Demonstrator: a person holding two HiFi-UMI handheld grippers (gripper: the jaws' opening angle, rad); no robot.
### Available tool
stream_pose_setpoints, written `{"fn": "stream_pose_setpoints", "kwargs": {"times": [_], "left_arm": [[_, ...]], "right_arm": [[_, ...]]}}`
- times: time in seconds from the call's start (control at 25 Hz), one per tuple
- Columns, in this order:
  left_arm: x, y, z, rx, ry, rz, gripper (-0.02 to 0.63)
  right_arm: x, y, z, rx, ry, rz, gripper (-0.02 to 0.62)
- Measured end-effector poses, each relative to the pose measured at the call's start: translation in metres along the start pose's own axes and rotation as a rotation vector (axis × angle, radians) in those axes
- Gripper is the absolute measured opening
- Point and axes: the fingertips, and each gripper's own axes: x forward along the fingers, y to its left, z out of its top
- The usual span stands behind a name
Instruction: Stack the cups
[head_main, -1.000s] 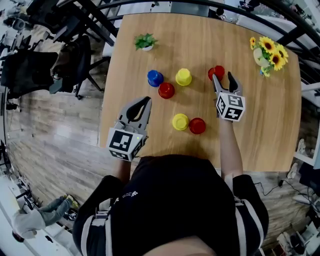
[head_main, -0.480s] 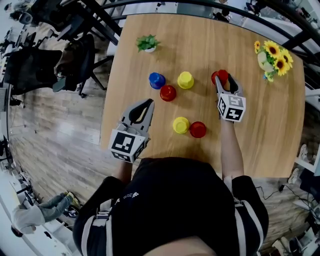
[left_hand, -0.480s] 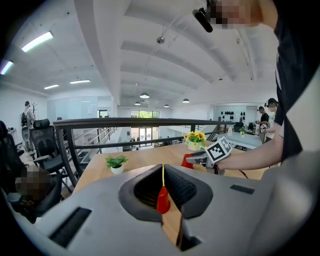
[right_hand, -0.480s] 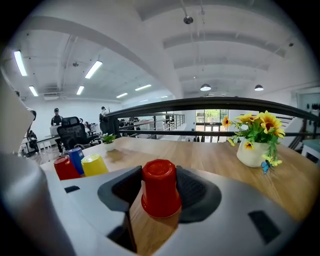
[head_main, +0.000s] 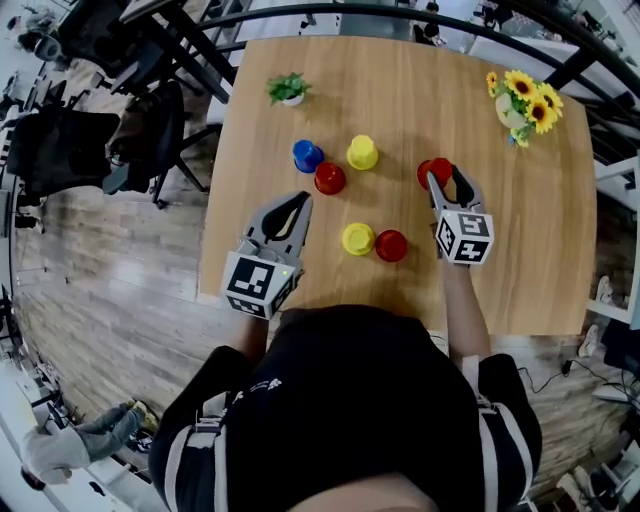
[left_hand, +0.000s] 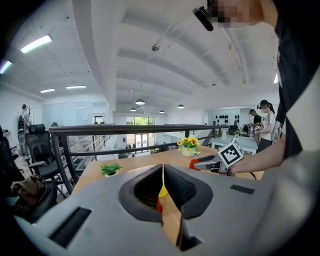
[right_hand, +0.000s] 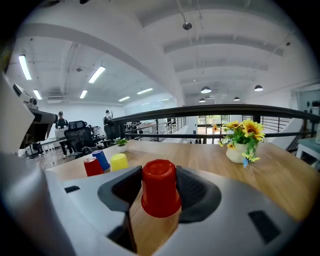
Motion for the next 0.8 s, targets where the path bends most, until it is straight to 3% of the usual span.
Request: {"fn": "stream_pose_setpoints", "kwargs": {"times": [0.8], "left_arm": [[-0.021, -0.04, 0.01, 0.036, -0.05, -0.091, 0.017]], "right_arm": [[-0.109, 0.047, -0.049, 0.03, 0.044, -0.002, 0.216]]}}
